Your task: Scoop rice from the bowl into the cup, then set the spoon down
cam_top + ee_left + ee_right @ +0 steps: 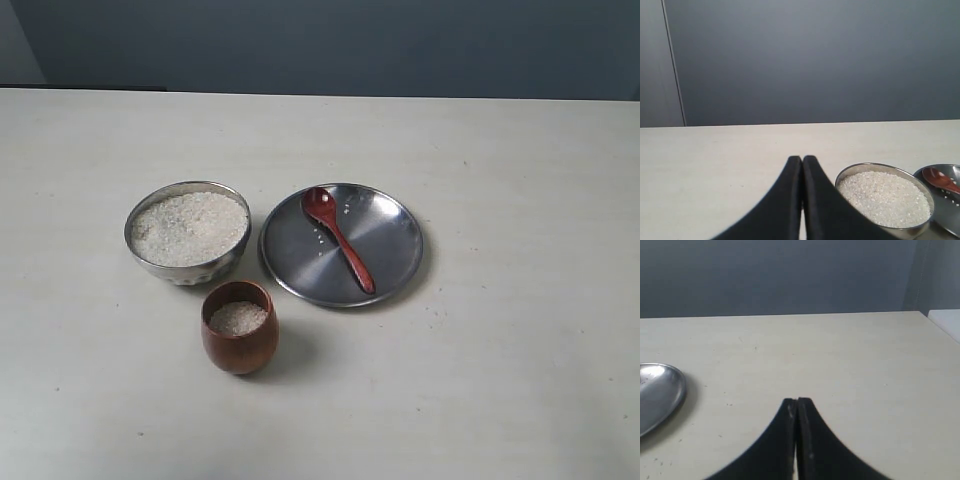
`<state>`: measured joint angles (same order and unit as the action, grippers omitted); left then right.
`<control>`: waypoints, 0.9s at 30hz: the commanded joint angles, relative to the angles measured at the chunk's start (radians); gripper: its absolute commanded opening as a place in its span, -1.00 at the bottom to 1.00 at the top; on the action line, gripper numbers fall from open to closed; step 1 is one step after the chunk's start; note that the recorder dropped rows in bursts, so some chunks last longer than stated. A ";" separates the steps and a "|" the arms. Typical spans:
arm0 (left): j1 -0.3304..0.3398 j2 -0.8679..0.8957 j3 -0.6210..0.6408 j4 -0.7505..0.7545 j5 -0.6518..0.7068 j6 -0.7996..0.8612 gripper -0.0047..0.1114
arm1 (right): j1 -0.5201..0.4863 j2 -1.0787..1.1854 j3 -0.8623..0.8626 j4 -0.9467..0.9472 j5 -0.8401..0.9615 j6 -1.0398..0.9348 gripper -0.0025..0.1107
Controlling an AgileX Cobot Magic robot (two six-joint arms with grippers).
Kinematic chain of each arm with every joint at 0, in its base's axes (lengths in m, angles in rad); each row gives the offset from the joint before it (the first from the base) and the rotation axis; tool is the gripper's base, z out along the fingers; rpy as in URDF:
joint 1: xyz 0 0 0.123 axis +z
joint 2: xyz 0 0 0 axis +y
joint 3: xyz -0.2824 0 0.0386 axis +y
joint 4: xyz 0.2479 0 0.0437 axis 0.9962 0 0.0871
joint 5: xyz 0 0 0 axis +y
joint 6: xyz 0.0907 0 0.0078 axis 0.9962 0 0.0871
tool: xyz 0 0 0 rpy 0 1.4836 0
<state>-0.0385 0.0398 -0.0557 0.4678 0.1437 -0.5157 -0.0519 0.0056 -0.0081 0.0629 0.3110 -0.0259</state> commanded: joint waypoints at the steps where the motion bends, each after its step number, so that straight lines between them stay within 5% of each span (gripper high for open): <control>1: -0.003 -0.007 0.005 -0.014 -0.009 0.003 -0.91 | -0.005 -0.006 0.008 -0.006 -0.007 0.000 -0.95; 9: -0.003 -0.007 0.015 -0.209 -0.013 0.255 -0.91 | -0.005 -0.006 0.008 -0.007 -0.007 0.000 -0.95; 27: -0.003 -0.007 0.056 -0.486 -0.069 0.522 -0.91 | -0.005 -0.006 0.008 -0.008 -0.007 0.000 -0.95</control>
<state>-0.0385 0.0382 -0.0053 0.0325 0.0881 -0.0563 -0.0519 0.0056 -0.0081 0.0629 0.3110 -0.0259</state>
